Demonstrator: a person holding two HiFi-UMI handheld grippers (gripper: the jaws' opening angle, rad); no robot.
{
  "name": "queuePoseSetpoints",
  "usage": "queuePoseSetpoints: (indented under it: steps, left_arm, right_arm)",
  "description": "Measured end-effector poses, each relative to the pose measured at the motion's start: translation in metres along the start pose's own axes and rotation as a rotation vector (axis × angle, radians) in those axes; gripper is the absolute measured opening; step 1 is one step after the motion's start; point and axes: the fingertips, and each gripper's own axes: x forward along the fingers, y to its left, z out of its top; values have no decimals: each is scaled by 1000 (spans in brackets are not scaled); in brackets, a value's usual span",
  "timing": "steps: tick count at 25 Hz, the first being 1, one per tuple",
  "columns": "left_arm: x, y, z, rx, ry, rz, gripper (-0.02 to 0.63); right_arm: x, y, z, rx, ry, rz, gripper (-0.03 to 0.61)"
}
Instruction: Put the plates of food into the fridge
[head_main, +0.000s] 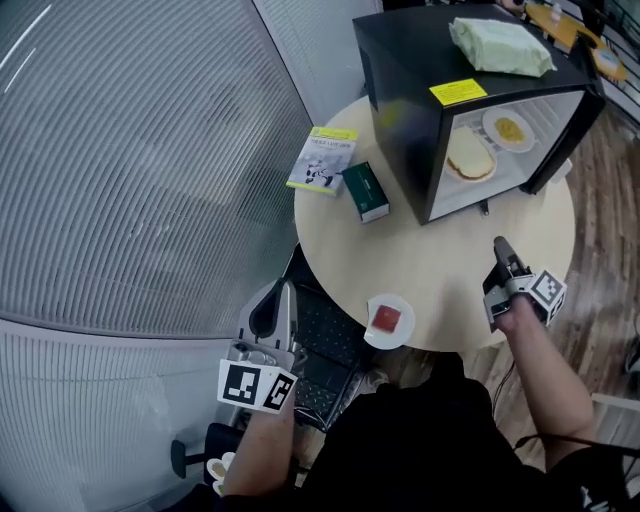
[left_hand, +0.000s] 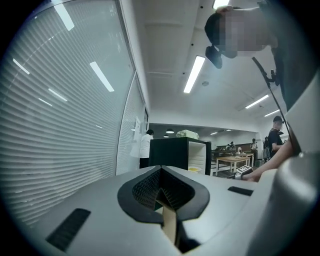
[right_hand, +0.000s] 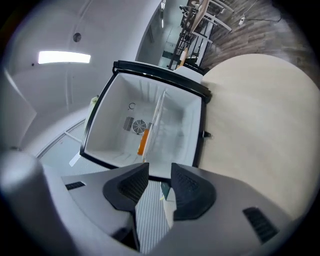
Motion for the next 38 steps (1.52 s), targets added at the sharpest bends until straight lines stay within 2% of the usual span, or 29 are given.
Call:
queuePoseSetpoints:
  steps: [3,10,14,20,22,26,31,34,36,38]
  left_arm:
    - [-21,14,-15,-7,28,-26,3]
    - [-53,30,-34,6,72,-63,3]
    - [-67,35,-40,23,83,-73,3]
    - [-83,41,-50,37,109,-57,3]
    - [-89,40,-51,52,122,-61,3]
    - [-103,44,-54,81,148,-41,3]
    - [-120,45,-53,104,168,-19,3]
    - [-125,47,-58,114,194,-15,3]
    - [-125,45,-60,120,207,-19,3]
    - [-122,43,-59,126,209,-26,3]
  right_arm:
    - [-24,-15,-60,-5,47,-14,123]
    - [-75,-76,-193,35,182,-116,123]
    - [-99,-98,-253,16,273,-174,123]
    - [-113,-117,-327,112,371,-172,123]
    - [-111,-123,-344,142,398,-176,123]
    - [-102,-137,-362,136,430,-177,123]
    - [-83,-147,-362,125,416,-152,123]
    - [-69,-149,-362,162,396,-107,123]
    - [-63,-150,-363,203,376,-106,123]
    - [-60,-154,-364,201,379,-105,120]
